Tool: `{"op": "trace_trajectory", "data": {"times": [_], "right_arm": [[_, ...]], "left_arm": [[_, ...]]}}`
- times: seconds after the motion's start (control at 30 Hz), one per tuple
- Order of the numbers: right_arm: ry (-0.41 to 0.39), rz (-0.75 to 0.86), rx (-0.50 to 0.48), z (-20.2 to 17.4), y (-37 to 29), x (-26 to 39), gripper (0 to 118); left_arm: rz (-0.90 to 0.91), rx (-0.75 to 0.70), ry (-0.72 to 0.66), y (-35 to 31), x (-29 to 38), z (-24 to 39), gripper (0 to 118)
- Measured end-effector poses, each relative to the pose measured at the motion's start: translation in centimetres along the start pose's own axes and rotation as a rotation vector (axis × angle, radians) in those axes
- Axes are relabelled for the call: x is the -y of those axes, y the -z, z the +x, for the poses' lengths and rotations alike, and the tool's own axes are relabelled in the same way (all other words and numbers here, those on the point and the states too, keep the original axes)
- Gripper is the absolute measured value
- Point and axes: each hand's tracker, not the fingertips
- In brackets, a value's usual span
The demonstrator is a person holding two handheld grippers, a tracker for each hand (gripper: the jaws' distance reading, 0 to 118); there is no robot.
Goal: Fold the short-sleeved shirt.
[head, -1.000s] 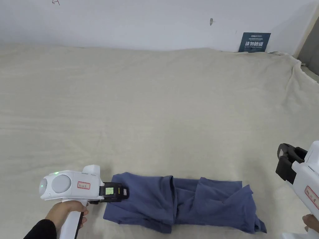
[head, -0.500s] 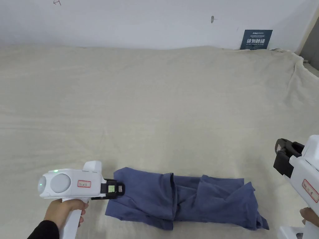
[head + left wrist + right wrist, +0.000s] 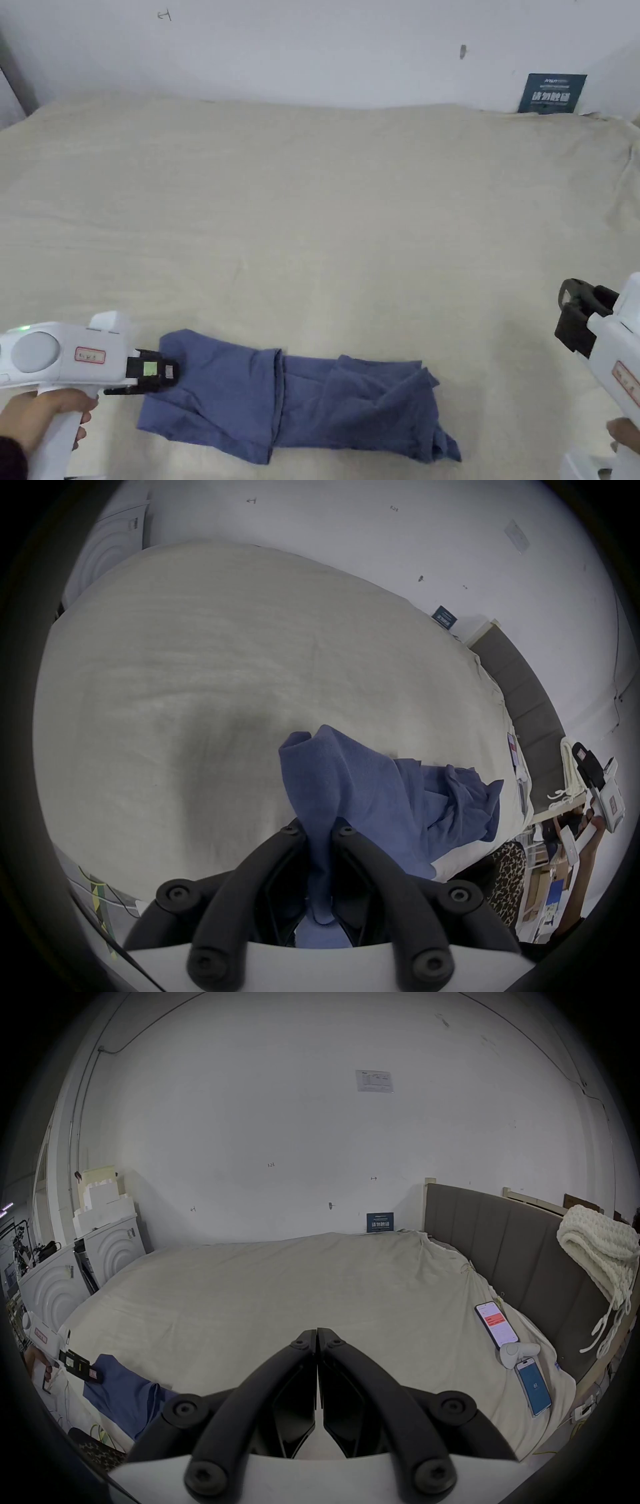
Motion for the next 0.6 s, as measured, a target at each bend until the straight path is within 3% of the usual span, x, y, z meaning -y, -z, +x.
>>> {"op": "trace_trajectory", "data": {"times": [0.17, 0.33, 0.6], "right_arm": [[0.002, 0.007, -0.014, -0.2, -0.3, 0.0, 0], [0.009, 0.017, -0.015, 0.3, -0.8, -0.2, 0], [0.030, 0.027, -0.003, 1.8, -2.0, 0.1, 0]], "left_arm": [[-0.004, 0.007, 0.012, -1.2, -0.4, 5.1, 9], [-0.020, 0.140, 0.116, -1.6, -1.1, 12.4, 10], [-0.096, 0.183, 0.262, 4.9, -0.9, 21.6, 10]]}}
